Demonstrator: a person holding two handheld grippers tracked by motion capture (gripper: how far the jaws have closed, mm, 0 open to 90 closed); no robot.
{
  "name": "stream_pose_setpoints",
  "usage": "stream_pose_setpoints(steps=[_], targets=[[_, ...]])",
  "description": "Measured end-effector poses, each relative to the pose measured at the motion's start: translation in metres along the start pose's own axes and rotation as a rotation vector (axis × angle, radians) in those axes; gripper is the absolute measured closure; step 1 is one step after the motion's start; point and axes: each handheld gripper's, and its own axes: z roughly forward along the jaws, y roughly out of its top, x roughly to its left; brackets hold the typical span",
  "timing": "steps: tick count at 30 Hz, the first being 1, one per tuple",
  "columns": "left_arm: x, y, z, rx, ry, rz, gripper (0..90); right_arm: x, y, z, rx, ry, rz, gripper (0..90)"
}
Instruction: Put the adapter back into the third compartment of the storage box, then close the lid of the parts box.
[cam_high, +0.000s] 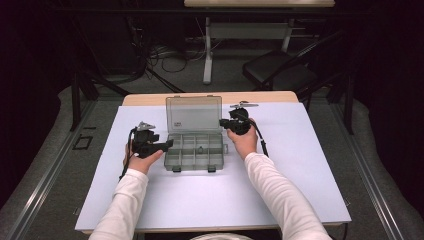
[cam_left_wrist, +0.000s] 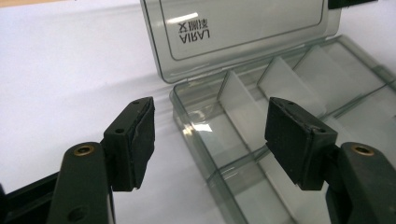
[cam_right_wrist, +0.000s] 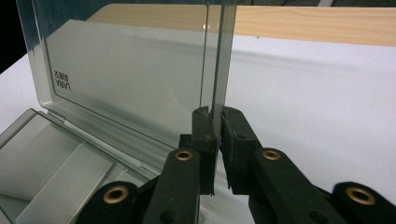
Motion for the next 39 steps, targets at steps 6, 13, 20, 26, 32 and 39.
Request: stream_pose_setpoints(steps=[6,13,20,26,32,39], targets=[[0.001,0.03,-0.005,-0.051,-0.015,0.028,30.0,-0.001,-0.002,-0.002,-0.011,0.003,0.002,84.2],[0.001,0.063,-0.004,-0.068,-0.038,0.058,29.1,0.0,-0.003,-0.003,-0.015,0.001,-0.014,84.2],[0.004,0.088,-0.003,-0.06,0.001,0.094,30.0,0.0,-0.003,-0.003,-0.018,0.001,-0.024,84.1],[0.006,0.1,0.003,-0.058,0.025,0.103,34.3,0.001,-0.004,-0.003,-0.023,-0.002,-0.038,84.1],[0.008,0.108,0.012,-0.032,0.043,0.113,37.6,0.002,-0.004,-0.003,-0.028,-0.009,-0.045,84.1],[0.017,0.112,0.016,-0.054,0.081,0.084,41.2,0.002,-0.005,-0.003,-0.039,-0.012,-0.044,84.2]])
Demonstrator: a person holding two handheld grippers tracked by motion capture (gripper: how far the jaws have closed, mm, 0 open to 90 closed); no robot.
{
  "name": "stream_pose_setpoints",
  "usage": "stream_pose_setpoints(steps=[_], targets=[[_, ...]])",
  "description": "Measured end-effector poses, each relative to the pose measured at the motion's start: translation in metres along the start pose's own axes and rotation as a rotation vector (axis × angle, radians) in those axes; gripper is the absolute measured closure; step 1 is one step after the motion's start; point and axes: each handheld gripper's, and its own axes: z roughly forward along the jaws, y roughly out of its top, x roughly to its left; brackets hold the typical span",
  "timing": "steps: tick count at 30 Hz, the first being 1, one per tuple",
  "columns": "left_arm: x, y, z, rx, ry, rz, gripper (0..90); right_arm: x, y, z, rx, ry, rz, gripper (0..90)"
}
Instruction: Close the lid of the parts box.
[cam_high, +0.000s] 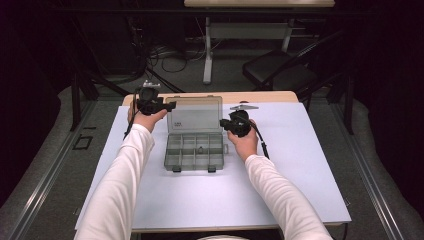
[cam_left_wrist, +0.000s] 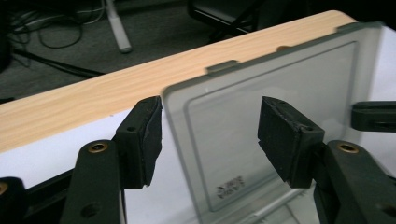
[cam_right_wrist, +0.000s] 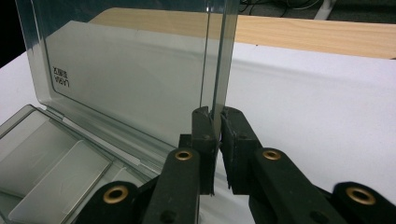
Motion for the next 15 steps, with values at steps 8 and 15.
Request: stream_pose_setpoints(steps=[8,15], targets=[[0.011,0.001,0.001,-0.004,-0.003,-0.023,55.5,0.001,0.0,-0.001,-0.003,0.0,-0.009,84.2],[0.016,-0.001,0.009,0.009,-0.021,-0.051,58.0,0.001,0.0,0.0,-0.01,0.0,-0.007,84.3]])
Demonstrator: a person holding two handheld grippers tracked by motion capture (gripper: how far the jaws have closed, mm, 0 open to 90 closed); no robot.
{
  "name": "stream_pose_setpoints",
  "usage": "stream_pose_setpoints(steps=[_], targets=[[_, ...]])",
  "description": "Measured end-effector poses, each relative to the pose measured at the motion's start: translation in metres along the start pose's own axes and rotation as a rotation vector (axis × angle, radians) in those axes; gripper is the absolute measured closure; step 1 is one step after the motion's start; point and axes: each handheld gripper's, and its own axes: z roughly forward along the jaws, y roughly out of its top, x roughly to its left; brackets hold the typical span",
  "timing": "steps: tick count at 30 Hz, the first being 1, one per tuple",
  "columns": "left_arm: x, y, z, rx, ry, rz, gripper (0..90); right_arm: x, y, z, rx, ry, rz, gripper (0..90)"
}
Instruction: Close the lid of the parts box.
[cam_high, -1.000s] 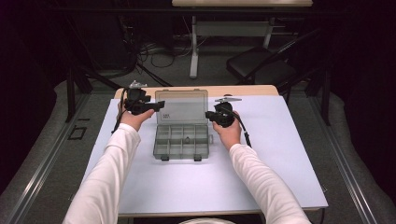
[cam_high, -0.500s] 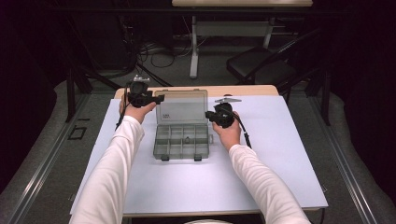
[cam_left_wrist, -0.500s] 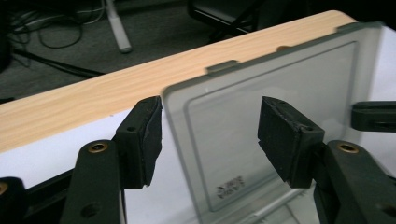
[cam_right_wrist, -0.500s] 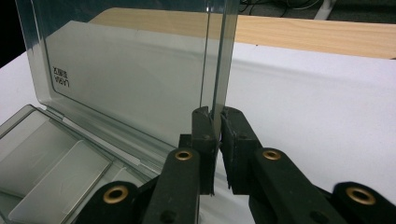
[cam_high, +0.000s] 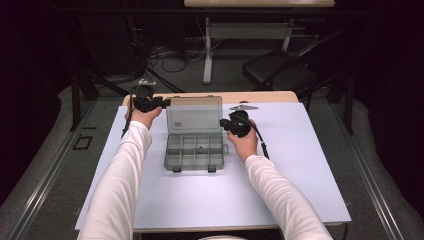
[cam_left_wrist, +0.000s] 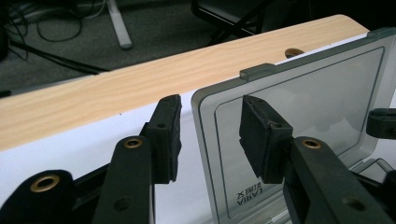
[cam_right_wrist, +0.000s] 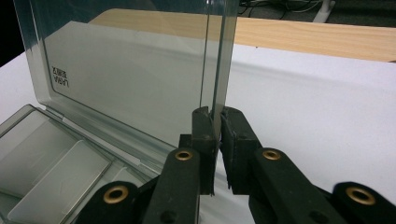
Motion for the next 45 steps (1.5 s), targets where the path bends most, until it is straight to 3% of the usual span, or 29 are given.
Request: stream_pose_setpoints(steps=[6,13,19,28,39,45], targets=[[0.003,-0.003,0.008,0.005,-0.038,-0.047,57.8,0.0,-0.001,0.0,-0.006,0.004,0.006,84.4],[0.003,-0.003,0.011,0.012,-0.058,-0.043,63.6,0.0,0.0,-0.001,-0.005,0.001,0.001,84.4],[0.004,-0.003,0.009,0.012,-0.042,-0.037,72.9,0.0,-0.001,-0.001,-0.01,0.004,0.002,84.4],[0.004,-0.004,0.008,0.016,-0.03,-0.026,79.1,-0.001,-0.002,0.0,-0.011,0.001,0.008,84.4],[0.005,-0.004,0.006,0.024,-0.023,-0.018,82.9,-0.001,-0.002,0.0,-0.013,0.001,0.009,84.2],[0.004,-0.006,0.006,0.006,-0.015,-0.013,83.7,0.0,-0.002,0.0,-0.013,0.0,0.002,82.5]])
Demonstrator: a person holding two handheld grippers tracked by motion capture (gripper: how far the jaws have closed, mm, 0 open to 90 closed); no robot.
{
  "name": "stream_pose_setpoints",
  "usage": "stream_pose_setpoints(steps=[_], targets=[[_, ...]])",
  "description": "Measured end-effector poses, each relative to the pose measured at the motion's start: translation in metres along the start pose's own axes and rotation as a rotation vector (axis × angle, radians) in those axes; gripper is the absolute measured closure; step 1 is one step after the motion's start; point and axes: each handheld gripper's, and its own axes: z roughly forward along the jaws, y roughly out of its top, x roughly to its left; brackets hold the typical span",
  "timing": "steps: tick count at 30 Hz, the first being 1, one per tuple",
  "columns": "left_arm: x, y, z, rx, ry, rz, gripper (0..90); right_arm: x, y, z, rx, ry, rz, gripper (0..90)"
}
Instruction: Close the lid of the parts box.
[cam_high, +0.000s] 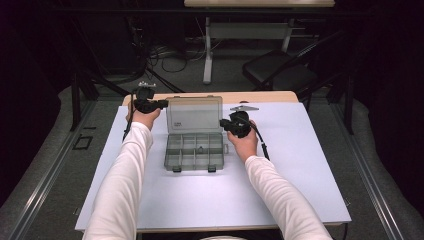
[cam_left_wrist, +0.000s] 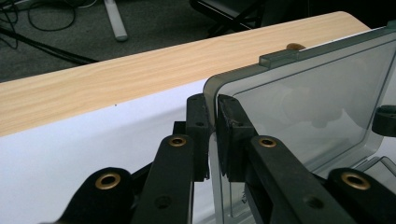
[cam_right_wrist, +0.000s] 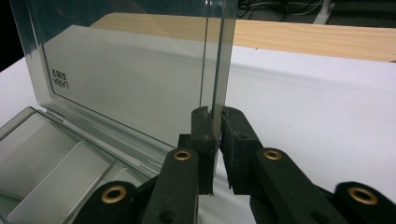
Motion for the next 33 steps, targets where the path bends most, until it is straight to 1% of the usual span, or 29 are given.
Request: stream_pose_setpoints(steps=[1,2,4,5,6,8,9,11,13,14,15,16,18,19,20,21,22,24,26,27,30,31,33], targets=[[0.0,0.0,0.0,-0.005,0.001,-0.001,83.7,0.0,0.0,0.0,0.001,-0.001,-0.004,81.2],[0.0,0.0,-0.001,0.003,-0.008,0.002,83.7,0.0,0.0,0.0,0.004,-0.009,-0.007,79.3],[-0.001,-0.001,-0.001,-0.001,-0.002,0.005,83.7,0.001,0.001,-0.001,0.003,-0.005,-0.011,76.2],[-0.001,-0.001,-0.001,-0.006,0.0,0.007,83.7,0.001,0.001,-0.002,0.003,-0.009,-0.018,74.6],[-0.001,-0.001,-0.002,0.001,-0.005,0.011,83.7,0.002,0.002,-0.003,-0.001,-0.015,-0.026,73.0],[-0.001,-0.002,-0.003,-0.005,-0.002,0.014,83.7,0.003,0.004,-0.005,-0.005,-0.013,-0.037,69.1],[-0.001,-0.002,-0.004,-0.001,-0.008,0.014,83.7,0.004,0.005,-0.006,-0.013,-0.016,-0.047,67.9],[-0.002,-0.002,-0.005,-0.001,-0.006,0.021,83.8,0.006,0.007,-0.01,-0.027,-0.024,-0.068,64.7],[-0.003,-0.002,-0.005,-0.008,0.002,0.023,83.8,0.008,0.01,-0.014,-0.033,-0.04,-0.087,63.7],[-0.004,-0.003,-0.006,-0.014,0.008,0.026,83.8,0.009,0.011,-0.016,-0.035,-0.036,-0.093,63.6],[-0.005,-0.002,-0.007,-0.004,0.003,0.033,83.7,0.01,0.012,-0.018,-0.034,-0.036,-0.101,63.3],[-0.005,-0.003,-0.008,-0.006,0.004,0.037,83.8,0.012,0.013,-0.019,-0.036,-0.042,-0.104,62.9],[-0.006,-0.005,-0.008,-0.028,0.01,0.041,83.7,0.014,0.016,-0.023,-0.033,-0.055,-0.116,62.2],[-0.006,-0.006,-0.009,-0.026,0.006,0.041,83.7,0.016,0.017,-0.024,-0.036,-0.055,-0.123,62.9],[-0.006,-0.007,-0.009,-0.042,0.011,0.04,83.8,0.017,0.018,-0.026,-0.036,-0.046,-0.116,64.8],[-0.006,-0.008,-0.01,-0.041,0.005,0.042,83.8,0.018,0.019,-0.028,-0.031,-0.032,-0.105,68.5],[-0.006,-0.009,-0.01,-0.051,0.005,0.043,83.9,0.019,0.02,-0.029,-0.025,-0.017,-0.091,71.3],[-0.006,-0.01,-0.011,-0.055,-0.001,0.048,83.9,0.022,0.023,-0.032,-0.018,-0.016,-0.091,76.2],[-0.006,-0.01,-0.012,-0.05,-0.005,0.049,83.9,0.024,0.026,-0.036,-0.015,-0.013,-0.107,80.0],[-0.007,-0.01,-0.012,-0.057,0.001,0.055,83.9,0.026,0.027,-0.037,-0.016,-0.013,-0.108,81.9],[-0.007,-0.009,-0.014,-0.051,0.003,0.068,83.9,0.029,0.032,-0.04,-0.003,-0.012,-0.123,87.8],[-0.008,-0.009,-0.014,-0.053,0.005,0.071,83.9,0.03,0.033,-0.041,0.0,-0.008,-0.115,88.9],[-0.008,-0.009,-0.015,-0.047,0.001,0.075,83.9,0.031,0.037,-0.042,0.004,-0.012,-0.115,89.9]])
